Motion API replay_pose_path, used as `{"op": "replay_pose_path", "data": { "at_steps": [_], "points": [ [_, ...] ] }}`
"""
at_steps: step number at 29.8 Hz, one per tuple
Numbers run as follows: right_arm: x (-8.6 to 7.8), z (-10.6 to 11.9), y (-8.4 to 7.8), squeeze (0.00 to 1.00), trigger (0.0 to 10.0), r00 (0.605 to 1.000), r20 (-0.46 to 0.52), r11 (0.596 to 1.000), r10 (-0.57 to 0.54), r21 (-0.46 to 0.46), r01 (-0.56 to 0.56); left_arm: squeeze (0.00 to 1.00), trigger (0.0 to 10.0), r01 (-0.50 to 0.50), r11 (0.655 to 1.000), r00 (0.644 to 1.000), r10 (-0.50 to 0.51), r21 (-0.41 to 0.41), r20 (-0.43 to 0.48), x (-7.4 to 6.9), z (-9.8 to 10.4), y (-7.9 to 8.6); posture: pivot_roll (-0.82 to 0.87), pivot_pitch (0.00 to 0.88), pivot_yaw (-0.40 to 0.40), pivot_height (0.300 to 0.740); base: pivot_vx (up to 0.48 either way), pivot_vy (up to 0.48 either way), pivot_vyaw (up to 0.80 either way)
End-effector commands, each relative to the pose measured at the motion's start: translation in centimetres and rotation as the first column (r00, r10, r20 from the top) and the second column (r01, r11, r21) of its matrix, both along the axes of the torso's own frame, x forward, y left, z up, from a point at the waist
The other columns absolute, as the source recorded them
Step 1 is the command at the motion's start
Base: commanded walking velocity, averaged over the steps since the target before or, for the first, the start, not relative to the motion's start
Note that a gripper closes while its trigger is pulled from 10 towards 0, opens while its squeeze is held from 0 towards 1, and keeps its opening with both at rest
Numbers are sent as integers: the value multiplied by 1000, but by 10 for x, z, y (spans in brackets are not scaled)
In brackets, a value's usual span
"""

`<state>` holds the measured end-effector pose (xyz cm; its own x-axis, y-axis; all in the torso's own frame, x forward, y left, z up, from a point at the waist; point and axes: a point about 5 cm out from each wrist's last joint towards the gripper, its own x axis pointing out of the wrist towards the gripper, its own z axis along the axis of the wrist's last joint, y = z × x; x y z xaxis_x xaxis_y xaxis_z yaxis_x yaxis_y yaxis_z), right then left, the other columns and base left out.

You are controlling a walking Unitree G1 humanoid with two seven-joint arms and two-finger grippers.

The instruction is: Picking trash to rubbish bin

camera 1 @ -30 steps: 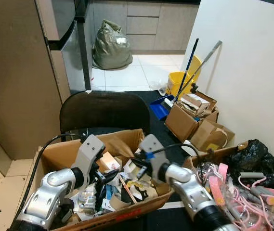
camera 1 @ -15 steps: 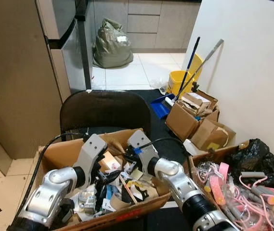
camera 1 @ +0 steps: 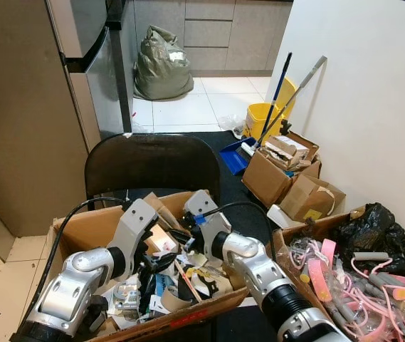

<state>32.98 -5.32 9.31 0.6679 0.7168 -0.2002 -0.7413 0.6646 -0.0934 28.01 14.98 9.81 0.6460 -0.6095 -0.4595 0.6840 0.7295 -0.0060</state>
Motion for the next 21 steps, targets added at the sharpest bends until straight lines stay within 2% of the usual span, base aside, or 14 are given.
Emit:
{"op": "replay_pose_path", "data": {
  "at_steps": [1, 3, 7, 12, 13, 16, 17, 19, 20, 21],
  "points": [
    [6, 8, -7, 0, 10000, 998, 14, 996, -66, 61, 65, 0, 10000, -1, 1000, 1000, 1, 29, -1, 2, 2, 5, -51, 68, -20, 740, 0, 0, 0],
    [10, 14, -17, 0, 10000, 991, -7, 982, -136, 134, 136, 0, 10000, -3, 1000, 1000, 3, 20, 7, 5, 6, 5, -38, 65, -20, 740, 0, 0, 0],
    [11, 18, -31, 0, 10000, 981, -55, 953, -188, 232, 196, 0, 10000, -5, 1000, 1000, 5, 8, 17, 6, 11, 5, -30, 65, -23, 740, 0, 0, 0],
    [7, 15, -42, 0, 10000, 979, -44, 956, -198, 214, 203, 0, 10000, -27, 1000, 999, 27, 2, 34, 6, 12, 6, -28, 61, -38, 740, 0, 0, 0],
    [7, 16, -49, 0, 10000, 974, -36, 949, -226, 218, 228, 0, 10000, -67, 998, 995, 66, 3, 70, 9, 14, 7, -28, 61, -38, 740, 0, 0, 0],
    [7, 19, -72, 0, 10000, 929, 10, 903, -369, 238, 356, 0, 10000, -231, 972, 947, 232, -30, 221, 25, 28, 10, -37, 62, -45, 740, 0, 0, 0],
    [7, 20, -78, 0, 10000, 909, 23, 884, -417, 244, 399, 0, 10000, -271, 961, 931, 276, -51, 240, 29, 31, 11, -42, 64, -44, 740, 0, 0, 0],
    [8, 21, -81, 0, 10000, 895, 29, 871, -444, 247, 424, 0, 10000, -293, 954, 922, 300, -65, 247, 30, 33, 11, -42, 64, -44, 740, 0, 0, 0],
    [7, 22, -95, 0, 10000, 836, 43, 814, -547, 261, 519, 0, 10000, -356, 929, 881, 370, -102, 294, 36, 39, 10, -65, 66, -35, 740, 0, 0, 0],
    [6, 22, -100, 0, 10000, 815, 49, 794, -578, 264, 547, 0, 10000, -371, 922, 869, 388, -115, 307, 37, 41, 9, -70, 66, -32, 740, 0, 0, 0]
  ]
}}
